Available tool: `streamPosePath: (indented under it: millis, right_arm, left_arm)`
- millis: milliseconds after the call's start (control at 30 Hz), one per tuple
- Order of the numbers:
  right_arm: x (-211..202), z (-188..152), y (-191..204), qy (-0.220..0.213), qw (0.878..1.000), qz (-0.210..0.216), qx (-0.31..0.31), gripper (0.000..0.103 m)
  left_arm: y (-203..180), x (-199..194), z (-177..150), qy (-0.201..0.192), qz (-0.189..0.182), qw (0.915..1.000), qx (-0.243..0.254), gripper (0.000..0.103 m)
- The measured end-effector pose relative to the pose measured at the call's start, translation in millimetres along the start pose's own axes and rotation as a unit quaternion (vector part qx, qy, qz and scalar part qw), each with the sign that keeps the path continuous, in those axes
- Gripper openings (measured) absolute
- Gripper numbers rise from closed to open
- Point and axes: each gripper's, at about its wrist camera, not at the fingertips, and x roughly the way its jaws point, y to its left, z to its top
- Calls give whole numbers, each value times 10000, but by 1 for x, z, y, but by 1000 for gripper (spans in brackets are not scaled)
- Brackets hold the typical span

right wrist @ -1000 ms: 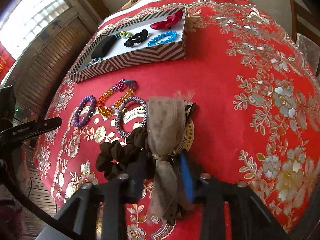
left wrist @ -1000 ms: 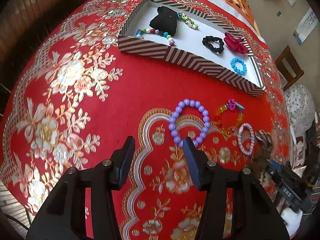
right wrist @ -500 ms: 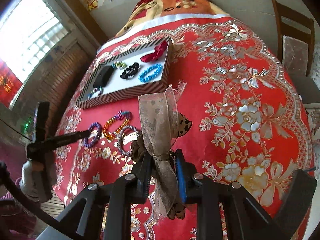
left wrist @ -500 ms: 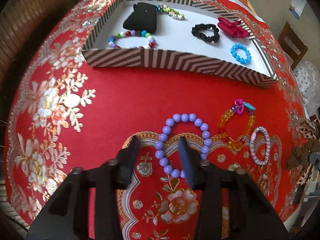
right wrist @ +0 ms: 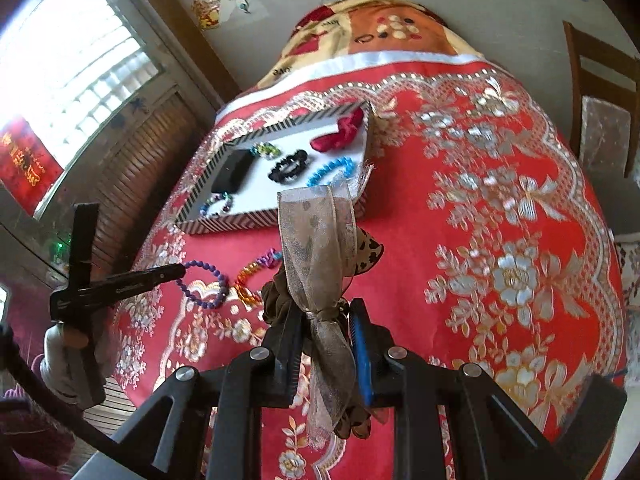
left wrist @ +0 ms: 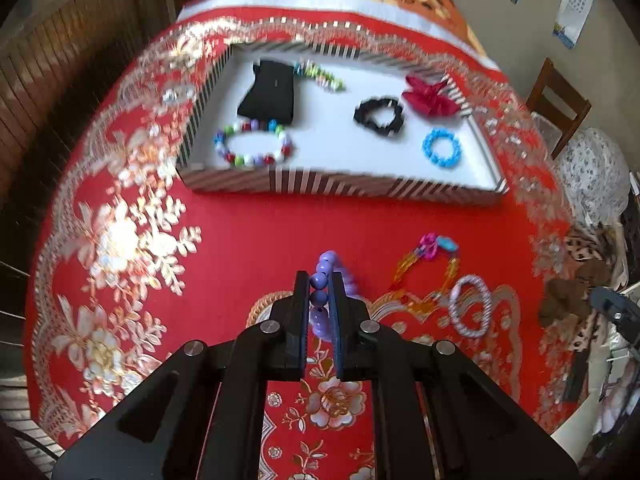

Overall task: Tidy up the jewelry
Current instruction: 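Grasp the lavender bead bracelet with the left tool while the right tool grasps the brown bow scrunchie, then carry both items into the white tray and open both tools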

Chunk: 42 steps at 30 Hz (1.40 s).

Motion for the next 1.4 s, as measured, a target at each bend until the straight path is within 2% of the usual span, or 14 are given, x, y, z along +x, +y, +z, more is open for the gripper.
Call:
streamPosePath:
  millis: [200,633,967,1400]
  right_arm:
    - [-1,16,10,-83,9998,72,-157,21]
    - [2,54,32,-256,9986,187,-423,21]
    - [23,82,36,-255,9985,226,-420,21]
    - [64,122,32,-246,9993,171,-204,21]
  left_arm:
    - [-1,-27,14,-300,144,9994,90,8]
    - [-6,-47,54,-686,407,9964,274,8]
    - [-15,-34,83,-696,521,9953,438,8]
    - [-25,5,119,-523,538,9946,711,8]
